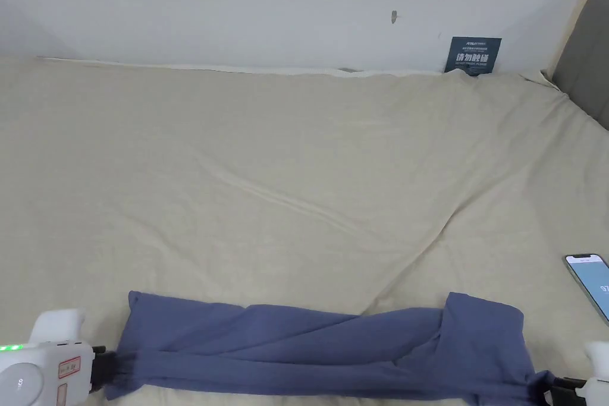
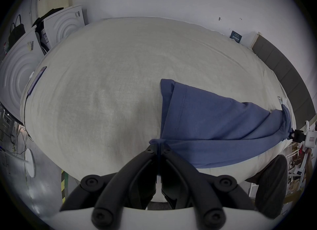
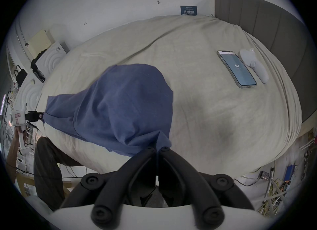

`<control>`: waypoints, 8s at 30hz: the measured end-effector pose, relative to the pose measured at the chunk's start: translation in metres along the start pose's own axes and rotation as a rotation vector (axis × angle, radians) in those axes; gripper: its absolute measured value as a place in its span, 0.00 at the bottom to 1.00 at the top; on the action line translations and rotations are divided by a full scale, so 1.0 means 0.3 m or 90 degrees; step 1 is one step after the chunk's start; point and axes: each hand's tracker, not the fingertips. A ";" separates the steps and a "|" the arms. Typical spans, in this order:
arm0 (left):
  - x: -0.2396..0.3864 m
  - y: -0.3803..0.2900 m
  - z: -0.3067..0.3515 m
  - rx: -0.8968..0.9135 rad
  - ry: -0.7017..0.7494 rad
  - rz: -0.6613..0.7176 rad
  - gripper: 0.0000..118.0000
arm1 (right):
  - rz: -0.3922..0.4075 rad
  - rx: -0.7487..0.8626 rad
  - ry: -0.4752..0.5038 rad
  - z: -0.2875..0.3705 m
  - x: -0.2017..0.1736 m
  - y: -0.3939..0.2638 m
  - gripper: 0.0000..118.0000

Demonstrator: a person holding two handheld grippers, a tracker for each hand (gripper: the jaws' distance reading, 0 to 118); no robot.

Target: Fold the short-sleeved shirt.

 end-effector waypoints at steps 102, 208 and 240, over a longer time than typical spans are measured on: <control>0.752 0.235 0.013 -0.045 0.149 -0.259 0.75 | -0.002 0.120 0.221 0.233 -0.349 -0.003 0.00; 0.059 0.340 0.338 -0.100 -0.053 -0.016 0.11 | 0.065 0.025 0.268 0.246 -0.569 0.015 0.00; 1.035 0.129 0.281 -0.005 -0.117 -0.227 0.00 | -0.009 0.039 0.275 0.332 -0.406 -0.099 0.00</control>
